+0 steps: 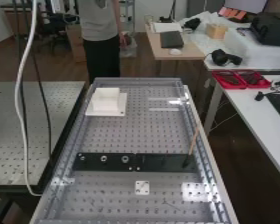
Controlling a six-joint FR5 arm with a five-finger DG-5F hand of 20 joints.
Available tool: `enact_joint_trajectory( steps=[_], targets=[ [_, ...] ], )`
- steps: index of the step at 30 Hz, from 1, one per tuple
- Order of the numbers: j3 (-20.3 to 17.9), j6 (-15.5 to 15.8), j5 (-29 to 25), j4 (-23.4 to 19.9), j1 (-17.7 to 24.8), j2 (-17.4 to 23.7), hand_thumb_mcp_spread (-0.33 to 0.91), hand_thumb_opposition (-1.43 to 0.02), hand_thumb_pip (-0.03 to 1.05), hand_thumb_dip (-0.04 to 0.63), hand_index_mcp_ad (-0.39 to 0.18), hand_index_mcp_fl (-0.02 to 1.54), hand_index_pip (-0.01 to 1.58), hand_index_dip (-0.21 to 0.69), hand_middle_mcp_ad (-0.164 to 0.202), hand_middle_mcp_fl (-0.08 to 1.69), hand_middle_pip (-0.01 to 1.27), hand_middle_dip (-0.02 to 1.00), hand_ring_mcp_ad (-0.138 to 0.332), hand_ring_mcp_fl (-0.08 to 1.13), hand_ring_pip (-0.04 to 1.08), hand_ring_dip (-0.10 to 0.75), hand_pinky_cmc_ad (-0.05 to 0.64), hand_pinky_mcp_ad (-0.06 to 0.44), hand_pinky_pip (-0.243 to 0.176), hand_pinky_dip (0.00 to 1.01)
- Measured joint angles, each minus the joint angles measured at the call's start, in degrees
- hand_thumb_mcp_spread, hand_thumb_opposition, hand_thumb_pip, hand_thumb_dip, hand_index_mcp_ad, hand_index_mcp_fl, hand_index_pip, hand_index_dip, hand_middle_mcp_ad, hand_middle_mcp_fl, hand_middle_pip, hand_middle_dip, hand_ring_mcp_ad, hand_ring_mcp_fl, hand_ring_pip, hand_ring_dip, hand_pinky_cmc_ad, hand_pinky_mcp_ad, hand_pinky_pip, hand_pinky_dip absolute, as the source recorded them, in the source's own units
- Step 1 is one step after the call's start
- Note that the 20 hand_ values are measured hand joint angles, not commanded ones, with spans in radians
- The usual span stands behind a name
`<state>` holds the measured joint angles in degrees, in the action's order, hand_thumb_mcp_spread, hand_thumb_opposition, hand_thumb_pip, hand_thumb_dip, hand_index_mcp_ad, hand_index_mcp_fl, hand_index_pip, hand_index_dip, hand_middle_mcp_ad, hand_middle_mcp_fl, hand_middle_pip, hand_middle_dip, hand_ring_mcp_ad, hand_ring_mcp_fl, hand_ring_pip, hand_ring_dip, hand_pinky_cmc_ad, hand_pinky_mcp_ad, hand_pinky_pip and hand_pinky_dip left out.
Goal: Grab the pcb board and place it in the clear container
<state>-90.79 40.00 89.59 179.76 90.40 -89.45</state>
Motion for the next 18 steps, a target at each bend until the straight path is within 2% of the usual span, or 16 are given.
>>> enact_joint_trajectory(
  steps=[18],
  targets=[
    [-0.1, 0.0, 0.0, -0.1, 0.0, 0.0, 0.15, -0.7, 0.09, 0.021, 0.101, 0.03, 0.09, -0.063, 0.134, 0.02, 0.15, 0.01, 0.248, 0.08, 0.09, -0.063, 0.344, 0.234, -0.096, 0.14]
  ],
)
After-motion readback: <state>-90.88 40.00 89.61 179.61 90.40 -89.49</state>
